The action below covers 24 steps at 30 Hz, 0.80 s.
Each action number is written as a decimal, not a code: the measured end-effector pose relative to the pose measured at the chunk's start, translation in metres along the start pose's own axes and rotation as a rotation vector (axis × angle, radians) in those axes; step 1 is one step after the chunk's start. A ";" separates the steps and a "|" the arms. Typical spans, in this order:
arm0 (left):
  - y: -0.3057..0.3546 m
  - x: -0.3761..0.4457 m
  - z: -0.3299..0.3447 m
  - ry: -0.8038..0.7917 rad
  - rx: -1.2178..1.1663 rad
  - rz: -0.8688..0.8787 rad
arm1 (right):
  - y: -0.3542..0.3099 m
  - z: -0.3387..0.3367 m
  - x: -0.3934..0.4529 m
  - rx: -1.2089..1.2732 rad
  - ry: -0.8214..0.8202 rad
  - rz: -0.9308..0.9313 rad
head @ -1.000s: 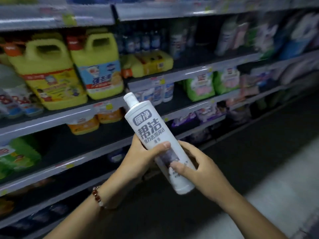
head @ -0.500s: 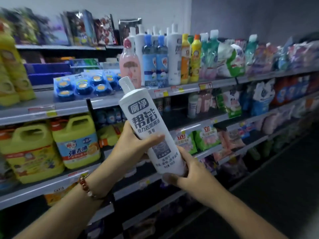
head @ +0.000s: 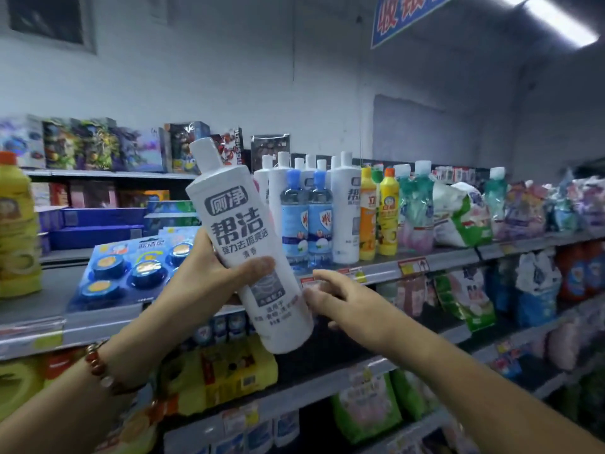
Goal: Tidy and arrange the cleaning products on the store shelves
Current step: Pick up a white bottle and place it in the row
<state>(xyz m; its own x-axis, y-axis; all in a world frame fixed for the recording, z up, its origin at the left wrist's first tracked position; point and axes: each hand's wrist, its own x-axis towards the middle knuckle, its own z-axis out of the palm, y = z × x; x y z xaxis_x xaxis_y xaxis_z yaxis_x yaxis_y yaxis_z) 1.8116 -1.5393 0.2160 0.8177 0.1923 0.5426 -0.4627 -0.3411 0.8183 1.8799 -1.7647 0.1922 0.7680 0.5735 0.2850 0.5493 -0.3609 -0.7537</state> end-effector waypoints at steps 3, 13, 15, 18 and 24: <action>-0.008 0.020 0.002 0.014 0.006 0.003 | -0.001 -0.035 0.033 -0.075 0.152 -0.034; -0.021 0.067 0.030 0.154 0.027 -0.027 | -0.029 -0.117 0.192 -0.580 0.296 -0.244; -0.025 0.069 0.040 0.192 0.035 -0.026 | -0.025 -0.120 0.216 -0.624 0.259 -0.225; -0.029 0.071 0.054 0.244 0.059 -0.045 | -0.014 -0.119 0.240 -0.706 0.225 -0.200; -0.022 0.075 0.076 0.333 0.126 -0.026 | 0.010 -0.123 0.240 -0.679 0.444 -0.480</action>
<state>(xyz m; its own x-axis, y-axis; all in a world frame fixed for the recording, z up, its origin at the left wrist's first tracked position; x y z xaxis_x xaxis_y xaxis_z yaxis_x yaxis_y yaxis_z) 1.9094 -1.5869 0.2244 0.6627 0.4848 0.5707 -0.3799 -0.4391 0.8141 2.1104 -1.7212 0.3258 0.3880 0.4896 0.7808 0.8066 -0.5903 -0.0308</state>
